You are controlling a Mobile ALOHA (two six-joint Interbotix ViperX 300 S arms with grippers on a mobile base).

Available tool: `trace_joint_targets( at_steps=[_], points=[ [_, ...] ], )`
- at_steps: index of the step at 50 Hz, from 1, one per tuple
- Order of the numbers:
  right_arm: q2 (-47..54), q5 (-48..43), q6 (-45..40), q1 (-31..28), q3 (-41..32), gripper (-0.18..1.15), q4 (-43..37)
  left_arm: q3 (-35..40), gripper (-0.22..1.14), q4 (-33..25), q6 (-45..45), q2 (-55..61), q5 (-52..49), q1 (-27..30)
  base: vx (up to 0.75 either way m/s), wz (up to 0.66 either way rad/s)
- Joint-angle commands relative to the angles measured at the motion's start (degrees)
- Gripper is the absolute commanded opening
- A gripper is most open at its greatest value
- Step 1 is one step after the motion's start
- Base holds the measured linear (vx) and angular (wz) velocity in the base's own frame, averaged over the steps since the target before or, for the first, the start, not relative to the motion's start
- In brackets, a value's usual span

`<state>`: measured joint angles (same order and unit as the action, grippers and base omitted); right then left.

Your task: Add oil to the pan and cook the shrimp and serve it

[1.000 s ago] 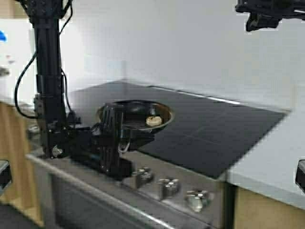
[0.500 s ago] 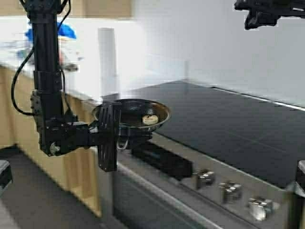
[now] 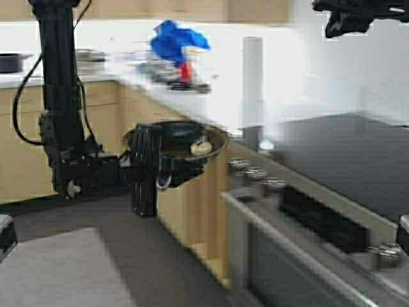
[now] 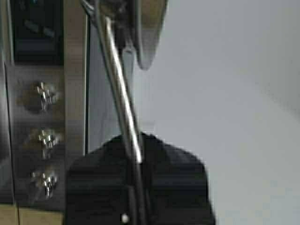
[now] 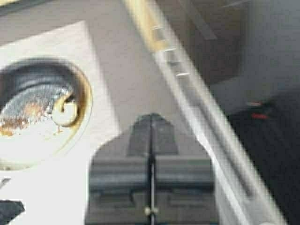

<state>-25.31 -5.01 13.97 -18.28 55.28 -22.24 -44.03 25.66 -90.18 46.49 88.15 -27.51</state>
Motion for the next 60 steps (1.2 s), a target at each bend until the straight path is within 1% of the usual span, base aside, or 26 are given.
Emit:
trace_joint_targets(
  at_steps=[1,21,36,56,60],
  points=[
    [0.3,0.1,-0.2,-0.1,-0.4,0.05,0.1,-1.0,0.03,0.0,0.8,-5.5,1.8,0.2,0.01,0.58],
    [1.5,0.1,0.1,-0.1,-0.9,0.05,0.1,-2.0,0.03,0.3,1.0,-6.2,1.8,0.2,0.0,0.52],
    [2.0,0.6,0.0,-0.1,-1.6,0.05,0.1,-1.6,0.03,0.3,0.9,-5.9,1.8,0.2,0.01,0.64],
    [2.8,0.6,-0.2,-0.1,-2.0,0.05,0.1,-0.6,0.03,0.1,1.2,-2.4,1.7,0.2,0.02,0.57],
    [3.0,0.6,0.1,-0.1,-1.8,0.05,0.1,-0.4,0.03,0.1,1.3,-2.3,1.7,0.9,0.02,0.53]
  ],
)
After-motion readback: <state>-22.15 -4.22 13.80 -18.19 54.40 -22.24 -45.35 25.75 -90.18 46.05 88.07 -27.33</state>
